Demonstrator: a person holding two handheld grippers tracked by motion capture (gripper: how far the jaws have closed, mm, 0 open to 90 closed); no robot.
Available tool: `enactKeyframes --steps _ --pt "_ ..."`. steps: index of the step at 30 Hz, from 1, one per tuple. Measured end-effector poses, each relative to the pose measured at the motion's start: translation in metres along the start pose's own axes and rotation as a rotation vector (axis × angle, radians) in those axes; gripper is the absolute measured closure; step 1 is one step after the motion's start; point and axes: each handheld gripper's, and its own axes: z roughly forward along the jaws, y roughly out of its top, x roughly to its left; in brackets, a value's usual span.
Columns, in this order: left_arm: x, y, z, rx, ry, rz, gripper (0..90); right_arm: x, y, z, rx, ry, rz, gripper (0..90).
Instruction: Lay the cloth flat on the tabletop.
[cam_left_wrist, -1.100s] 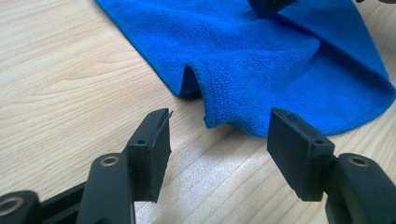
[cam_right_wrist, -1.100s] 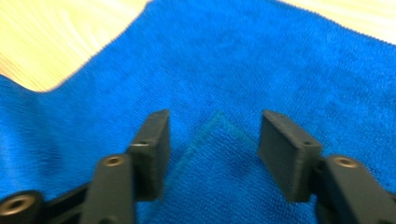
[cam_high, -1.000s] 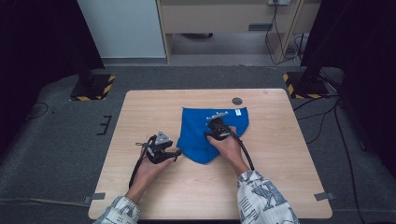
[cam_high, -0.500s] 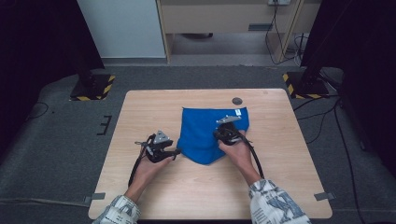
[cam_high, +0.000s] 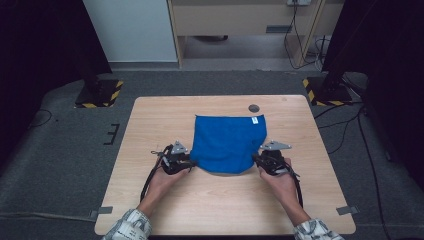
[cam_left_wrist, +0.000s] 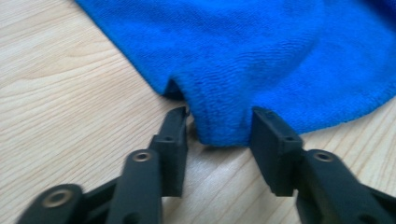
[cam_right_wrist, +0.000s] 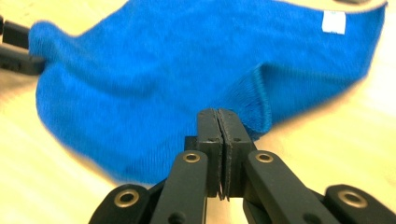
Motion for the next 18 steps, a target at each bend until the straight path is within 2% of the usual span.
enactKeyframes --steps 2,5,8,11,13,15,17,18 --pt "-0.002 0.003 -0.001 -0.003 0.013 0.004 65.9 -0.002 -0.005 -0.007 0.005 -0.005 0.003 86.3" --pt "-0.003 0.004 -0.002 -0.011 0.008 0.003 75.6 -0.005 -0.007 -0.013 0.005 -0.002 0.013 85.2" --pt "-0.005 0.007 -0.004 -0.008 -0.008 -0.007 81.5 -0.009 -0.011 -0.023 0.007 0.011 0.015 90.0" --pt "-0.008 0.009 -0.011 -0.003 -0.035 -0.025 82.3 -0.012 -0.014 -0.028 0.016 0.016 0.019 90.0" --pt "-0.01 0.008 -0.017 -0.004 -0.041 -0.026 82.2 -0.014 -0.015 -0.031 0.014 0.015 0.026 90.0" --pt "-0.01 0.007 -0.023 -0.011 -0.05 -0.05 81.8 -0.016 -0.016 -0.033 0.017 0.012 0.029 90.0" --pt "-0.01 0.007 -0.025 -0.008 -0.047 -0.047 80.2 -0.017 -0.017 -0.034 0.017 0.011 0.025 90.0" --pt "-0.01 0.007 -0.025 0.0 -0.04 -0.039 71.7 -0.017 -0.017 -0.031 0.012 0.036 0.032 87.3"
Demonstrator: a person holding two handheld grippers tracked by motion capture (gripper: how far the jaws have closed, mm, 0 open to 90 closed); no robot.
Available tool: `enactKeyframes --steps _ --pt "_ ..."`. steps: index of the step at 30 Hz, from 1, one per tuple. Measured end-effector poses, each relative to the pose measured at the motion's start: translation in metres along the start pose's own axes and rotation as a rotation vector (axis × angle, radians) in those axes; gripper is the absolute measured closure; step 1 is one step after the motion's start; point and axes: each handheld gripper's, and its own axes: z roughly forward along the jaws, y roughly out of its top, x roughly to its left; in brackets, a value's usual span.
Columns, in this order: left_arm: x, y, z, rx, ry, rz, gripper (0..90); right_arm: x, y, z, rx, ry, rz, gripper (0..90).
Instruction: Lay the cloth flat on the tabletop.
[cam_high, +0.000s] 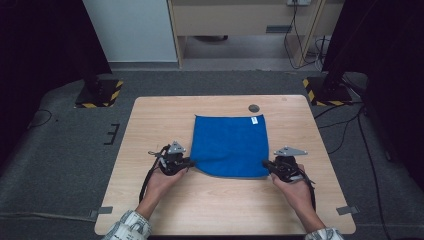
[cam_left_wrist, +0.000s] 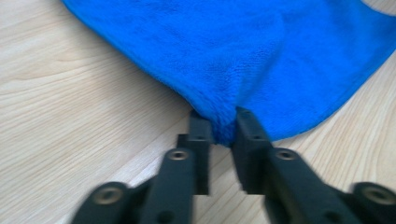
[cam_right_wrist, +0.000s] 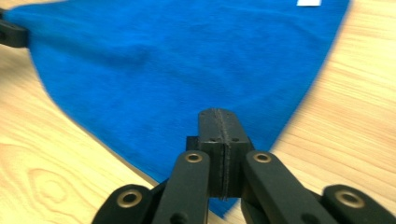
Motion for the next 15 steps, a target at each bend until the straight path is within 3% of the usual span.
enactKeyframes --steps 4,7,8,9,13,15 --pt "0.002 -0.007 -0.002 0.0 -0.01 -0.001 63.5 0.012 0.002 0.008 -0.021 0.052 -0.025 78.2" --pt "0.002 -0.014 -0.01 -0.018 -0.022 0.004 57.0 0.03 0.006 0.013 -0.044 0.108 -0.087 70.0" --pt "0.002 -0.014 -0.01 -0.018 -0.022 0.004 55.0 0.03 0.006 0.013 -0.044 0.108 -0.087 70.0" --pt "0.004 -0.018 -0.012 -0.024 -0.032 -0.007 54.0 0.043 0.006 0.019 -0.045 0.143 -0.113 65.0" --pt "0.008 -0.019 -0.01 -0.022 -0.024 -0.008 51.2 0.059 0.005 0.031 -0.038 0.174 -0.154 58.5" --pt "0.009 -0.02 -0.006 -0.018 -0.017 0.004 47.2 0.073 0.003 0.044 -0.016 0.198 -0.194 54.2"
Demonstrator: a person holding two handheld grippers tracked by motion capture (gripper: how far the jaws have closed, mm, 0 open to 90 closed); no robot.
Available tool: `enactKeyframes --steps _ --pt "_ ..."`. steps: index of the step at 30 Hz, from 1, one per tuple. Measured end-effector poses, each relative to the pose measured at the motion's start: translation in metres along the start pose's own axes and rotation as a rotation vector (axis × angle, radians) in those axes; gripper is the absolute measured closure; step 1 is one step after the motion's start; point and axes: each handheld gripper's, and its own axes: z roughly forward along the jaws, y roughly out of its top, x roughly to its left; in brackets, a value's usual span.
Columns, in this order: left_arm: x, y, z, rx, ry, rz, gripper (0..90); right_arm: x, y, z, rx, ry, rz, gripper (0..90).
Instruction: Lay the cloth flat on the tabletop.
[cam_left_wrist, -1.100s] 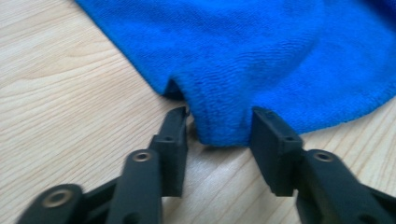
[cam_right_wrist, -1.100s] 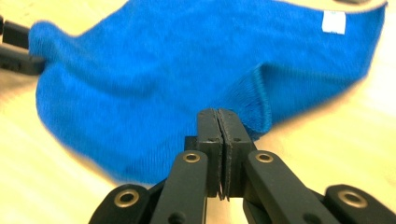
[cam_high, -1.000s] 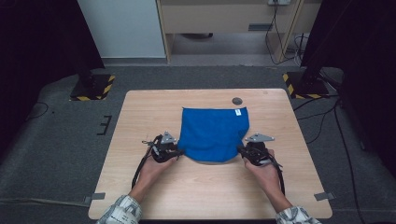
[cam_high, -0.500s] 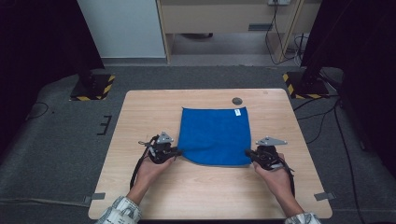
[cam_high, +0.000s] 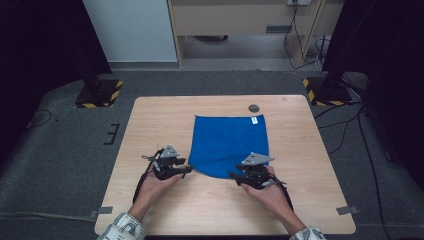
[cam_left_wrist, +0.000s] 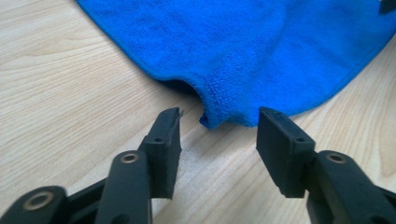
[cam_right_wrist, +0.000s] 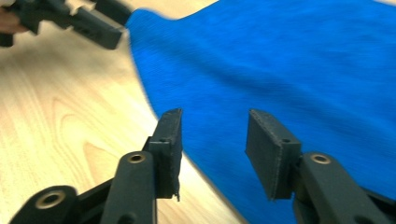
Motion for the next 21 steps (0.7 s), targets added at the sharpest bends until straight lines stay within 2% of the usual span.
enactKeyframes --steps 1,2,5,8,11,13,18,21 --pt "0.0 0.0 0.0 0.0 0.0 0.0 45.4 0.0 0.0 0.0 0.0 0.0 0.0 54.2" --pt "0.0 -0.001 0.002 0.006 -0.006 0.002 46.2 0.007 -0.001 0.011 0.025 0.004 -0.021 49.9" --pt "-0.002 0.001 0.003 -0.006 -0.014 0.021 50.1 0.013 -0.003 0.024 0.065 0.009 -0.051 46.9" --pt "-0.003 0.004 0.004 -0.02 -0.02 0.033 56.9 0.015 -0.003 0.031 0.085 0.006 -0.066 48.7" --pt "-0.003 0.008 0.004 -0.021 -0.026 0.04 66.8 0.015 -0.003 0.035 0.094 0.004 -0.077 54.8" --pt "-0.003 0.01 0.003 -0.028 -0.032 0.037 73.6 0.014 -0.004 0.037 0.094 -0.009 -0.082 61.9" --pt "-0.003 0.02 0.003 -0.05 -0.051 0.016 82.7 0.005 -0.003 0.037 0.095 -0.018 -0.062 86.3" --pt "-0.004 0.029 0.008 -0.044 -0.053 0.014 83.5 -0.002 0.0 0.035 0.089 0.004 -0.026 88.4"
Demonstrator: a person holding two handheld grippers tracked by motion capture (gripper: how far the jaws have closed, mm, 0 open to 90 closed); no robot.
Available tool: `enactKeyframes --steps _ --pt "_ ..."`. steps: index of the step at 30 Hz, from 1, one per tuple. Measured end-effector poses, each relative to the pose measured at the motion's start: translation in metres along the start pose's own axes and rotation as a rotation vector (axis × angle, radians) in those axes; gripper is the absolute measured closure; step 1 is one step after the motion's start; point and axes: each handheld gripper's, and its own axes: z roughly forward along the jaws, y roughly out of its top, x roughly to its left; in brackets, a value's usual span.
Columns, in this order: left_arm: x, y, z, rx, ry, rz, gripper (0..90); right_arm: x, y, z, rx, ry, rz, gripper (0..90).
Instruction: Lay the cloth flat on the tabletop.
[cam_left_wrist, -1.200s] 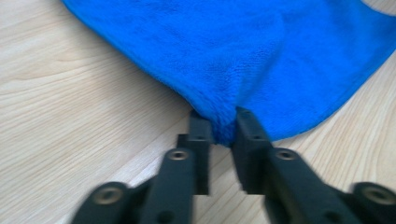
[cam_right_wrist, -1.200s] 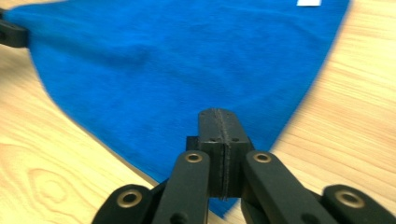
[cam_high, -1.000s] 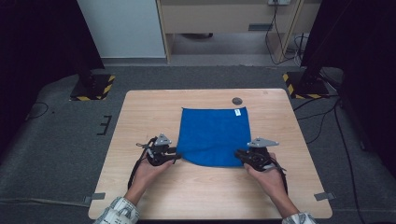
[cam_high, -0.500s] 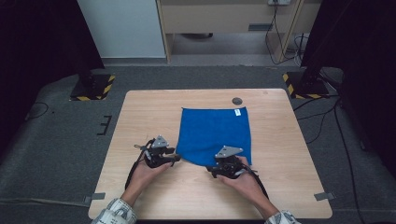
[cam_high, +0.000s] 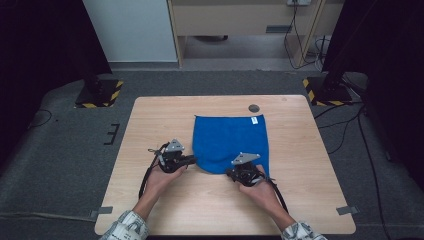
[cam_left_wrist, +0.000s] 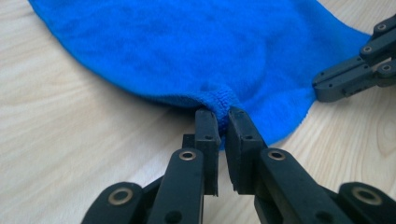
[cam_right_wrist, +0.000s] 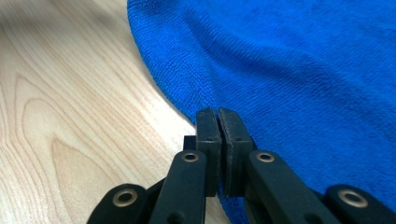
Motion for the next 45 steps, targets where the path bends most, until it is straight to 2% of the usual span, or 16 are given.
enactKeyframes --steps 2,4,6,9,11,13,15,17,20,24,27,31,34,37,40,45 --pt "0.001 0.008 0.003 0.0 0.011 0.009 82.5 -0.006 0.003 -0.006 -0.027 0.024 0.037 88.4" --pt "0.004 0.017 0.009 -0.004 0.011 -0.011 82.1 -0.012 0.007 -0.011 -0.036 0.033 0.052 88.2" --pt "0.008 0.024 0.019 0.017 0.018 -0.024 80.8 -0.02 0.009 -0.011 -0.033 0.035 0.083 87.3" --pt "0.016 0.03 0.037 0.029 0.027 -0.055 77.5 -0.033 0.013 -0.01 -0.019 -0.006 0.113 85.3" --pt "0.019 0.032 0.049 0.054 0.031 -0.059 74.1 -0.041 0.014 -0.007 -0.01 -0.029 0.126 84.3" --pt "0.02 0.031 0.056 0.054 0.037 -0.062 68.7 -0.048 0.013 -0.003 0.003 -0.053 0.133 80.3" --pt "0.02 0.031 0.057 0.044 0.041 -0.072 60.6 -0.054 0.011 0.0 0.015 -0.071 0.144 75.9" --pt "0.019 0.029 0.055 0.02 0.04 -0.073 59.0 -0.057 0.009 0.001 0.014 -0.078 0.145 73.3" --pt "0.018 0.028 0.042 -0.004 0.075 -0.063 53.6 -0.057 0.008 0.0 0.013 -0.079 0.143 70.4" --pt "0.018 0.028 0.031 -0.044 0.077 -0.062 52.1 -0.054 0.011 -0.005 -0.004 -0.088 0.136 65.2" --pt "0.012 0.027 0.024 -0.055 0.055 -0.034 53.1 -0.054 0.013 -0.01 -0.021 -0.087 0.13 61.2" --pt "0.005 0.027 0.03 -0.054 0.037 -0.009 51.0 -0.054 0.015 -0.017 -0.035 -0.095 0.128 57.8" --pt "-0.005 0.025 0.041 -0.045 0.058 0.035 44.5 -0.056 0.014 -0.026 -0.051 -0.096 0.135 55.6" --pt "-0.007 0.024 0.051 -0.028 0.085 0.063 41.5 -0.059 0.01 -0.032 -0.057 -0.098 0.133 55.1" --pt "-0.006 0.023 0.057 -0.026 0.083 0.059 43.5 -0.061 0.007 -0.035 -0.061 -0.097 0.138 54.4" --pt "-0.003 0.019 0.066 0.011 0.105 0.071 49.9 -0.067 0.0 -0.046 -0.07 -0.103 0.154 53.8"
